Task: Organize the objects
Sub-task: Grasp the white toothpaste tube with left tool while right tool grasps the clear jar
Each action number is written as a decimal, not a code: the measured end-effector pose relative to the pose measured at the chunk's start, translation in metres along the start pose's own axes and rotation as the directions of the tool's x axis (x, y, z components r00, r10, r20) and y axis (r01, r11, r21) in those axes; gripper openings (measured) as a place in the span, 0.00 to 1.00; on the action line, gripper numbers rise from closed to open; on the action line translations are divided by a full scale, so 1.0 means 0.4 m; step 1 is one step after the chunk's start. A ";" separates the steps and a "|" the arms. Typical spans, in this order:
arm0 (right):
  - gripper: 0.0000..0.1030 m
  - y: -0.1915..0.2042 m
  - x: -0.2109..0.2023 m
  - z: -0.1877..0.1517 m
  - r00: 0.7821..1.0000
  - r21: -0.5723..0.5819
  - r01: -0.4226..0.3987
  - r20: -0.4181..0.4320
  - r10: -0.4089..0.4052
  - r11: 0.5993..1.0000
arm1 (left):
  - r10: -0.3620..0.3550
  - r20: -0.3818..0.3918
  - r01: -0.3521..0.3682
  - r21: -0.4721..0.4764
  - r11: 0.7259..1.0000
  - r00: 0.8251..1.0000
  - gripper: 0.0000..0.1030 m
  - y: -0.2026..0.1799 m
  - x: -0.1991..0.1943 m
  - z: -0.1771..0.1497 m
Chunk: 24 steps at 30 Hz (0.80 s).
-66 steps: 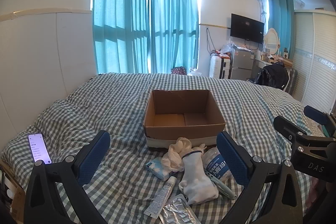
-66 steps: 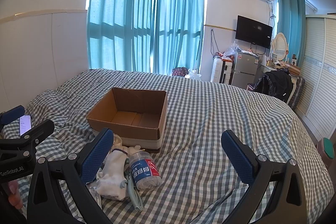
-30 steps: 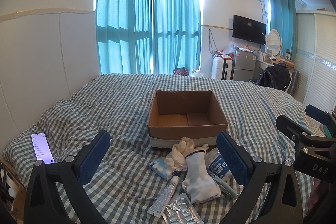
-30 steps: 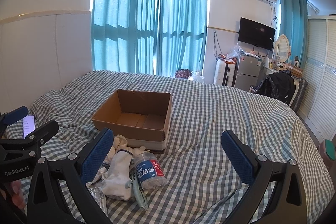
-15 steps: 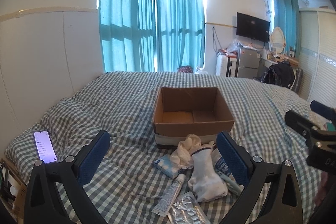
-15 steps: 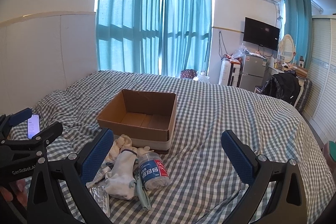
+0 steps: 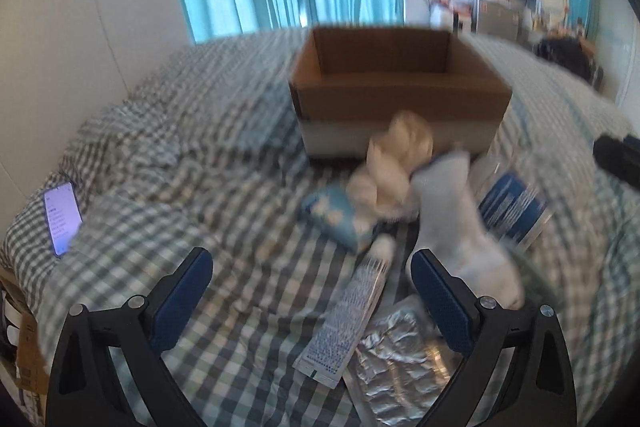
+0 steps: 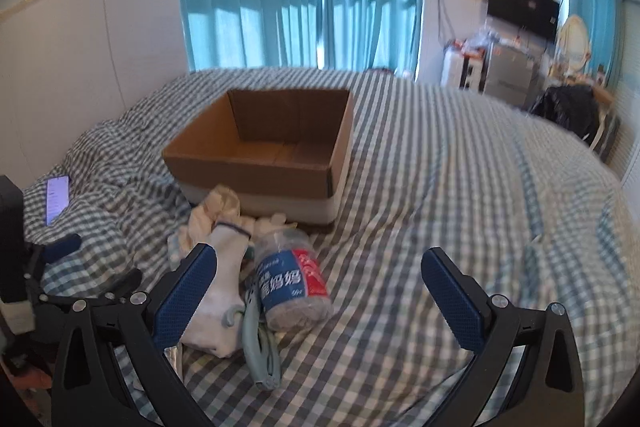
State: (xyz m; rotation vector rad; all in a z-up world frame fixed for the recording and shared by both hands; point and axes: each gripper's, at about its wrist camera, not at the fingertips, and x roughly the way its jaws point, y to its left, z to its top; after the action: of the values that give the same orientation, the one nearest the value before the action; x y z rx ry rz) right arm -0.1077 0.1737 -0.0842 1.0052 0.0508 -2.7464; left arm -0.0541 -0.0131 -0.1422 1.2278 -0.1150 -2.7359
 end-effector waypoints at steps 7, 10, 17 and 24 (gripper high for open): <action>0.93 0.000 0.128 -0.032 0.992 0.008 -0.031 -0.122 0.032 0.999 | -0.036 -0.097 0.039 0.025 0.999 0.995 0.82 -0.016 0.088 -0.031; 0.88 0.007 0.177 -0.040 0.987 -0.006 -0.029 -0.158 0.027 1.000 | -0.091 -0.123 0.092 0.005 0.996 0.988 0.78 -0.013 0.117 -0.035; 0.80 0.006 0.268 -0.058 0.966 0.019 -0.052 -0.251 0.055 0.998 | -0.171 -0.166 0.162 -0.067 0.985 0.971 0.68 0.001 0.158 -0.032; 0.65 0.011 0.283 -0.075 0.954 0.035 -0.108 -0.279 0.113 0.994 | -0.190 -0.146 0.194 0.013 0.981 0.971 0.36 -0.041 0.130 -0.036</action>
State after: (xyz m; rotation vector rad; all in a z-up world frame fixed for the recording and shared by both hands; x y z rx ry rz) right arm -0.1720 0.1512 -0.1795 1.3538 0.0120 -2.4900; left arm -0.0793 -0.0055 -0.1922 1.5135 -0.0187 -2.8003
